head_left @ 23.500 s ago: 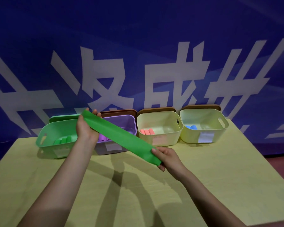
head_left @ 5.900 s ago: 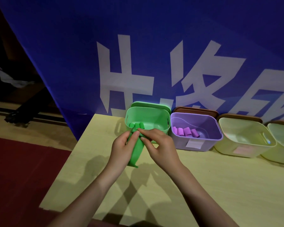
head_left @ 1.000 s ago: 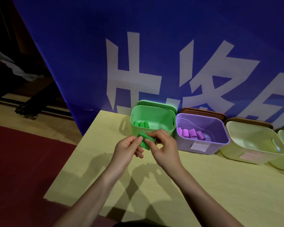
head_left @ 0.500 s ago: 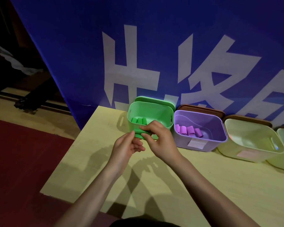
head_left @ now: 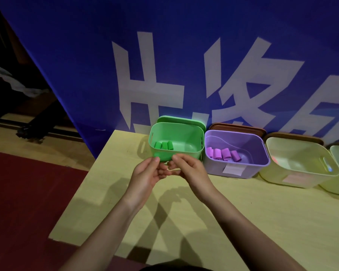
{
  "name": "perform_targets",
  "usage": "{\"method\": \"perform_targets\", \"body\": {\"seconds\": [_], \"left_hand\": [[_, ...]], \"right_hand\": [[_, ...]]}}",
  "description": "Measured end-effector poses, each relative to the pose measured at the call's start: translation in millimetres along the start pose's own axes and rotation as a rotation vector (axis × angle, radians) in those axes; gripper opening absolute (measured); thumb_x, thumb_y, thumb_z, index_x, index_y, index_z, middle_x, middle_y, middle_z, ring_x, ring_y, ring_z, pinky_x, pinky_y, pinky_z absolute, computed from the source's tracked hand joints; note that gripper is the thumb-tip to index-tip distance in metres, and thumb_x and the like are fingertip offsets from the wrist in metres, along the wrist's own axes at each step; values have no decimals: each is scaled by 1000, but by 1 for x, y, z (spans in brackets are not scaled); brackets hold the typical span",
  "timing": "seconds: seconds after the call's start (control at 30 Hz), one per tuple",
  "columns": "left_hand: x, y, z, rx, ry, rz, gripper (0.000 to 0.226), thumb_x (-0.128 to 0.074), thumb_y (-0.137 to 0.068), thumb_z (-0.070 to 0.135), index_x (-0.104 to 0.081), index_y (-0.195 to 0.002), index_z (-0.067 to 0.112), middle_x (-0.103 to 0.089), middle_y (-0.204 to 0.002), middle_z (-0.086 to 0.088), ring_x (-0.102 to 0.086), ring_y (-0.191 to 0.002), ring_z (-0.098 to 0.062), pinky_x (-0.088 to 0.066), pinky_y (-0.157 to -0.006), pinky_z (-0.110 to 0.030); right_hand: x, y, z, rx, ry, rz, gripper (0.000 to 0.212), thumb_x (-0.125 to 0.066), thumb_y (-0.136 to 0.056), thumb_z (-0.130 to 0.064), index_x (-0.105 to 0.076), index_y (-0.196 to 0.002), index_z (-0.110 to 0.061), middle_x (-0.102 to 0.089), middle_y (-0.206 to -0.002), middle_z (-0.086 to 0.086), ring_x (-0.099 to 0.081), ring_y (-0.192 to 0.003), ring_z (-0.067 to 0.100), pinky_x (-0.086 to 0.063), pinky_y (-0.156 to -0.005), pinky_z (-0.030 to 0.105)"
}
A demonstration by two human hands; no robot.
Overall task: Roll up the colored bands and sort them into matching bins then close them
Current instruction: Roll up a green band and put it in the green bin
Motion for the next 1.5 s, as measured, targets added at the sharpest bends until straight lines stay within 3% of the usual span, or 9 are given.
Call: {"method": "perform_targets", "body": {"seconds": [0.3,0.53,0.67,0.77,0.9,1.0,1.1,1.23,1.5], "left_hand": [[-2,-12,-11,-32,-238,-23,23,-38,-100,5,-51,-81,5,-53,-61,3,-63,-61,-10,-49,-66,-21],[-26,-20,-22,-18,-91,51,31,-33,-102,5,-42,-72,8,-44,-45,6,-57,-49,-7,-46,-67,-30],[-29,-33,-17,6,-25,-99,31,-34,-101,5,-44,-72,8,-52,-49,5,-62,-57,-13,-45,-74,-36],[-21,-49,-9,28,-186,-238,20,-38,-100,7,-50,-85,0,-54,-61,2,-67,-70,-16,-49,-77,-31],[-19,-79,-6,58,-386,-330,18,-41,-100,10,-53,-95,-3,-54,-74,-6,-70,-81,-16,-53,-78,-24],[-24,-103,-8,75,-413,-370,18,-46,-98,9,-63,-102,8,-67,-82,2,-69,-86,-11,-53,-83,-25],[-27,-132,-12,89,-419,-307,18,-54,-95,10,-68,-97,22,-73,-90,6,-68,-87,-5,-54,-80,-18],[-28,-169,-27,200,-188,-124,18,-58,-91,4,-68,-106,8,-72,-92,-5,-67,-84,-14,-55,-71,-18],[-14,-234,-55,144,-364,-56,16,-64,-87,4,-70,-96,16,-68,-73,4,-60,-62,-1,-50,-63,-14]], "right_hand": [[10,-5,6,-45,4,73,12,-59,-90,-2,-55,-79,-3,-52,-68,10,-51,-57,9,-43,-58,19],[11,-2,8,111,125,236,21,-63,-84,-18,-47,-71,-15,-43,-58,-6,-42,-58,9,-37,-56,21],[20,-3,10,110,23,286,19,-64,-87,-16,-52,-74,-9,-52,-65,5,-49,-64,13,-43,-61,23],[36,-12,9,18,20,182,16,-60,-93,-13,-63,-84,1,-61,-72,5,-58,-69,12,-48,-68,24],[60,-30,1,-73,42,153,26,-56,-93,-37,-67,-110,-22,-65,-97,2,-61,-88,7,-50,-75,22],[72,-51,-5,-33,259,186,22,-61,-92,-16,-69,-112,-15,-68,-103,0,-62,-92,2,-49,-79,17],[81,-75,-5,-24,417,203,12,-66,-88,-5,-73,-98,-7,-68,-85,-4,-61,-75,-5,-45,-76,11],[87,-104,6,-127,371,198,11,-71,-83,-3,-67,-82,-13,-65,-71,0,-58,-60,-2,-46,-66,11],[96,-171,39,-265,320,238,14,-69,-84,-3,-65,-83,-16,-66,-74,5,-58,-67,11,-48,-71,27]]}}
Point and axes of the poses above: each hand's wrist, its own y-axis away from the middle knuckle, its own x-axis out of the back of the hand, z = x × y, the point moved 3 cm from there along -y, towards the middle knuckle
